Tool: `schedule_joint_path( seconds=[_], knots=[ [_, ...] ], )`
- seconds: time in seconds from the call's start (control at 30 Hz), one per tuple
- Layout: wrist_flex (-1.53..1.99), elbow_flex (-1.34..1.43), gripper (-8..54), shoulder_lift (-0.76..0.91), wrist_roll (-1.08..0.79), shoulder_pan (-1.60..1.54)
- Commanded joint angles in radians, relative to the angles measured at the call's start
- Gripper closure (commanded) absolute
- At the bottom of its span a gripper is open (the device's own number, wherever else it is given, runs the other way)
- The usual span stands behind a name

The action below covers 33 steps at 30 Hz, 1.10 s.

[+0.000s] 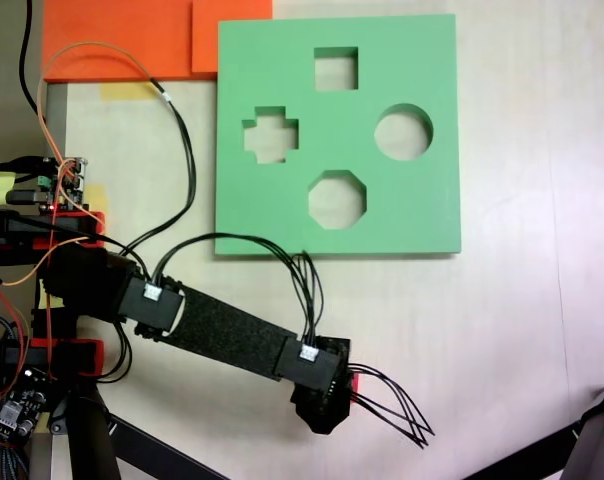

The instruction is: Put the cross columnar block into the corresponding hole

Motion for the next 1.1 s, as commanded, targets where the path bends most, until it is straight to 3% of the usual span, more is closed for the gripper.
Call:
schedule_joint_path(
  seconds=[0.0, 0.07, 0.17, 0.4, 0.53, 0.63, 0.8, 1.07],
  knots=[
    [0.017, -0.032, 13.5, 0.009, -0.017, 0.012],
    [0.074, -0.032, 16.7, 0.008, -0.04, 0.021],
    [0.16, -0.032, 16.8, 0.011, -0.041, 0.012],
    [0.342, -0.006, 17.7, 0.308, 0.052, -0.127],
    [0.351, 0.018, 17.8, 0.491, 0.216, -0.302],
    [0.35, 0.037, 21.4, 0.572, 0.397, -0.508],
    [0.221, 0.123, 21.4, 0.577, 0.741, -0.871],
    [-0.138, 0.225, 21.4, 0.512, 0.965, -1.131]
  ],
)
